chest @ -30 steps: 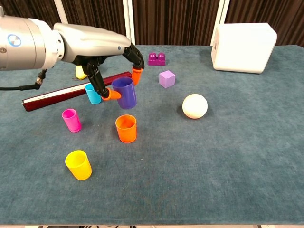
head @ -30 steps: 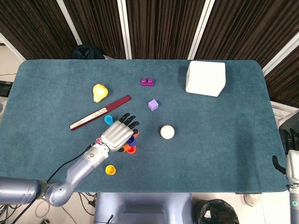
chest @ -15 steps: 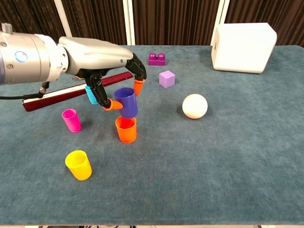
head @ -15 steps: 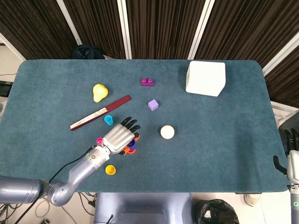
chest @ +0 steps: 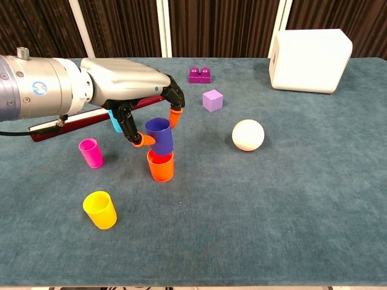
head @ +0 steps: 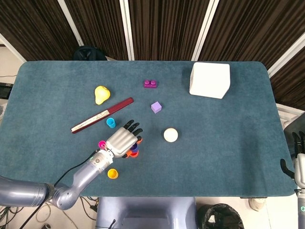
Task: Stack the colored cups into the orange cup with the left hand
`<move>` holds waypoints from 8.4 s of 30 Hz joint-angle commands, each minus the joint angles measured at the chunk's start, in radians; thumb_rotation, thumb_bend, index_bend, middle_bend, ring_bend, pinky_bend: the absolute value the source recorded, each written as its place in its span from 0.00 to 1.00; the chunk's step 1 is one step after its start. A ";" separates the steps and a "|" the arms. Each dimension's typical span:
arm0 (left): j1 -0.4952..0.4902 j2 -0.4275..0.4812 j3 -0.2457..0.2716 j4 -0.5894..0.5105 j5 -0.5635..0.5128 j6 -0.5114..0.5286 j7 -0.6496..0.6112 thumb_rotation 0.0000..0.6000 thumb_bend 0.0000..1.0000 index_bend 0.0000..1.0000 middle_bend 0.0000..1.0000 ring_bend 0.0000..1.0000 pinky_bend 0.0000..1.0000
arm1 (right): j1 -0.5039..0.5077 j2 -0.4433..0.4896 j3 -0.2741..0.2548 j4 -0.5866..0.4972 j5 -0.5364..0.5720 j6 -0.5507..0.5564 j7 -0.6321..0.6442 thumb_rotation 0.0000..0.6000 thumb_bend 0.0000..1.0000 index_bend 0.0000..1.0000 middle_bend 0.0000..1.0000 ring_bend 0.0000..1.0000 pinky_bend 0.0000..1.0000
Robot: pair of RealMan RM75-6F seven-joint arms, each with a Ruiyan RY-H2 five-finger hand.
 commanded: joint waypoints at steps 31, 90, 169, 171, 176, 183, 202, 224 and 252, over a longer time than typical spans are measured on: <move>-0.003 -0.015 0.043 0.002 -0.009 0.006 0.033 1.00 0.31 0.10 0.06 0.00 0.00 | -0.006 0.004 0.006 -0.003 0.004 0.011 -0.001 1.00 0.42 0.04 0.00 0.04 0.01; 0.257 0.252 0.224 -0.178 0.461 -0.078 -0.198 1.00 0.26 0.24 0.06 0.00 0.00 | -0.016 0.015 0.016 -0.018 0.014 0.027 -0.007 1.00 0.42 0.04 0.00 0.04 0.01; 0.344 0.131 0.047 -0.058 0.562 0.080 -0.278 1.00 0.37 0.45 0.09 0.00 0.00 | -0.011 -0.008 0.021 0.019 0.036 0.007 -0.003 1.00 0.42 0.04 0.00 0.04 0.01; 0.337 0.114 0.015 -0.031 0.568 0.090 -0.316 1.00 0.37 0.45 0.09 0.00 0.00 | -0.011 -0.009 0.020 0.021 0.035 0.006 -0.005 1.00 0.42 0.04 0.00 0.04 0.01; 0.300 0.071 -0.037 0.045 0.552 0.060 -0.348 1.00 0.37 0.45 0.09 0.00 0.00 | -0.010 -0.013 0.019 0.022 0.035 0.007 -0.012 1.00 0.42 0.04 0.00 0.04 0.01; 0.244 0.036 -0.070 0.077 0.479 -0.023 -0.308 1.00 0.37 0.45 0.09 0.00 0.00 | -0.012 -0.015 0.022 0.018 0.041 0.012 -0.024 1.00 0.42 0.04 0.00 0.04 0.01; 0.206 -0.011 -0.051 0.105 0.408 -0.083 -0.264 1.00 0.37 0.45 0.09 0.00 0.00 | -0.010 -0.020 0.021 0.022 0.046 0.005 -0.033 1.00 0.42 0.04 0.00 0.04 0.01; 0.207 -0.019 -0.009 0.146 0.354 -0.095 -0.217 1.00 0.34 0.18 0.06 0.00 0.00 | -0.011 -0.027 0.024 0.028 0.054 0.007 -0.041 1.00 0.42 0.04 0.00 0.03 0.01; 0.066 0.015 -0.153 0.248 -0.082 -0.126 -0.110 1.00 0.27 0.23 0.05 0.00 0.00 | -0.009 -0.037 0.040 0.057 0.095 -0.010 -0.041 1.00 0.42 0.04 0.00 0.04 0.01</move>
